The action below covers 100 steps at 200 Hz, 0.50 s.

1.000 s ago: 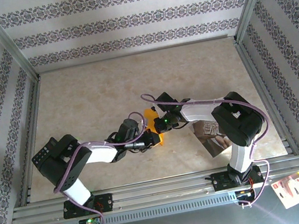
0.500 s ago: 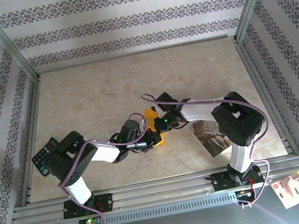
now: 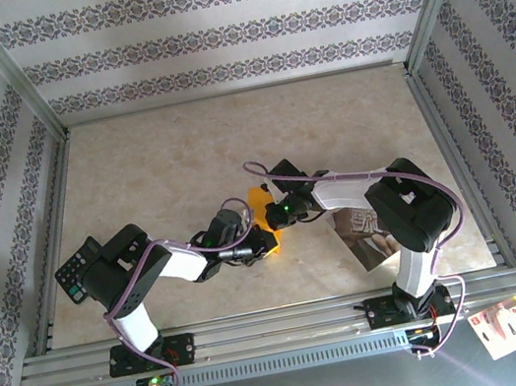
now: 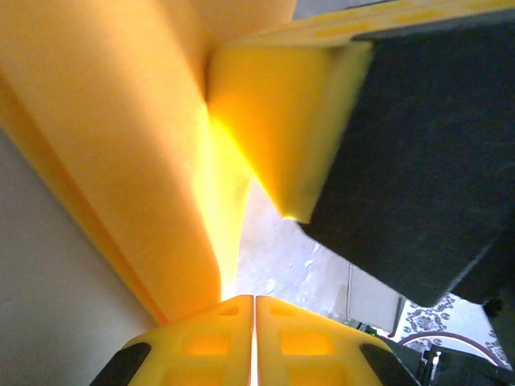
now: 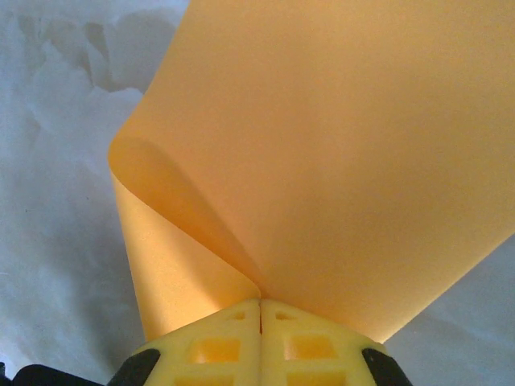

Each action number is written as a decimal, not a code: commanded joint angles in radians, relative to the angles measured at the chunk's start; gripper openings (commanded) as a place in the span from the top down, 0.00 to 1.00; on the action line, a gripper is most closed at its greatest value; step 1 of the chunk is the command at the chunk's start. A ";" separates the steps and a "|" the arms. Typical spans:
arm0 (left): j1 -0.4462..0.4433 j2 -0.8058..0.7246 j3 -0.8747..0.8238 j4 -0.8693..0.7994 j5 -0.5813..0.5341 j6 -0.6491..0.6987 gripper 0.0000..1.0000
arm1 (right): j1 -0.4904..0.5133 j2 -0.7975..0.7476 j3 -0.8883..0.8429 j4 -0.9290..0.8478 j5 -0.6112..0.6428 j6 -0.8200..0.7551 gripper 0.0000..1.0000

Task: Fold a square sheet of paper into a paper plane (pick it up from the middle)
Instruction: Third fold the triangle at the center of the table.

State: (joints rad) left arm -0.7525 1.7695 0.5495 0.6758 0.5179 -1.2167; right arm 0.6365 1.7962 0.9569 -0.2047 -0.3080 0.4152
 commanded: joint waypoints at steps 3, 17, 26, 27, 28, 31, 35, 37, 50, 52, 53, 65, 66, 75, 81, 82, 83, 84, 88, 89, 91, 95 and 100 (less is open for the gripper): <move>-0.002 -0.001 -0.016 -0.052 -0.010 -0.010 0.92 | 0.001 0.058 -0.052 -0.075 0.029 -0.006 0.99; -0.001 0.006 -0.017 -0.053 -0.005 -0.010 0.92 | 0.001 0.058 -0.053 -0.075 0.029 -0.006 0.99; 0.000 0.008 -0.021 -0.049 -0.002 -0.012 0.92 | 0.001 0.059 -0.053 -0.076 0.030 -0.006 0.99; 0.000 0.008 -0.021 -0.049 -0.002 -0.012 0.92 | 0.001 0.059 -0.053 -0.076 0.030 -0.007 0.99; 0.001 0.009 -0.022 -0.049 -0.001 -0.012 0.92 | 0.002 0.059 -0.052 -0.077 0.030 -0.006 0.99; 0.000 0.010 -0.021 -0.051 -0.001 -0.012 0.92 | 0.000 0.060 -0.053 -0.075 0.030 -0.007 0.99; 0.001 0.011 -0.020 -0.054 0.002 -0.010 0.92 | 0.002 0.060 -0.053 -0.075 0.030 -0.006 0.99; 0.002 0.011 -0.021 -0.055 0.002 -0.009 0.92 | 0.002 0.060 -0.053 -0.075 0.030 -0.005 0.99; 0.005 0.011 -0.024 -0.060 0.004 -0.011 0.92 | 0.001 0.061 -0.051 -0.077 0.031 -0.006 0.99; 0.005 0.011 -0.025 -0.061 0.004 -0.010 0.92 | 0.002 0.061 -0.050 -0.077 0.031 -0.006 0.99; 0.005 0.011 -0.024 -0.062 0.004 -0.010 0.92 | 0.002 0.062 -0.050 -0.078 0.031 -0.006 0.99; 0.008 0.011 -0.026 -0.071 0.007 -0.007 0.92 | 0.002 0.063 -0.050 -0.078 0.030 -0.006 0.99; 0.008 0.011 -0.026 -0.072 0.008 -0.006 0.92 | 0.002 0.063 -0.049 -0.078 0.030 -0.006 0.99; 0.008 0.013 -0.025 -0.088 0.008 -0.001 0.92 | 0.002 0.064 -0.048 -0.078 0.030 -0.006 0.99; 0.008 0.015 -0.023 -0.097 0.008 0.003 0.92 | 0.001 0.066 -0.046 -0.079 0.029 -0.006 0.99; 0.008 0.015 -0.023 -0.099 0.008 0.003 0.92 | 0.001 0.066 -0.046 -0.080 0.029 -0.006 0.99; 0.008 0.017 -0.023 -0.101 0.009 0.004 0.92 | 0.001 0.066 -0.047 -0.079 0.030 -0.006 0.99; 0.008 0.017 -0.023 -0.101 0.009 0.004 0.92 | 0.002 0.066 -0.046 -0.080 0.029 -0.006 0.99; 0.008 0.020 -0.021 -0.108 0.010 0.006 0.92 | 0.002 0.067 -0.045 -0.080 0.030 -0.006 0.99; 0.008 0.020 -0.020 -0.110 0.012 0.005 0.93 | 0.001 0.067 -0.045 -0.079 0.030 -0.006 0.99; 0.008 0.021 -0.020 -0.113 0.013 0.007 0.93 | 0.001 0.067 -0.044 -0.080 0.030 -0.006 0.99; 0.008 0.024 -0.018 -0.123 0.014 0.009 0.93 | 0.000 0.067 -0.045 -0.081 0.029 -0.006 0.99; 0.008 0.025 -0.016 -0.137 0.016 0.013 0.92 | 0.002 0.068 -0.044 -0.082 0.030 -0.006 0.99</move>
State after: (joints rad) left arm -0.7509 1.7695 0.5407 0.6563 0.5190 -1.2163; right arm 0.6365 1.7962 0.9543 -0.1993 -0.3092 0.4152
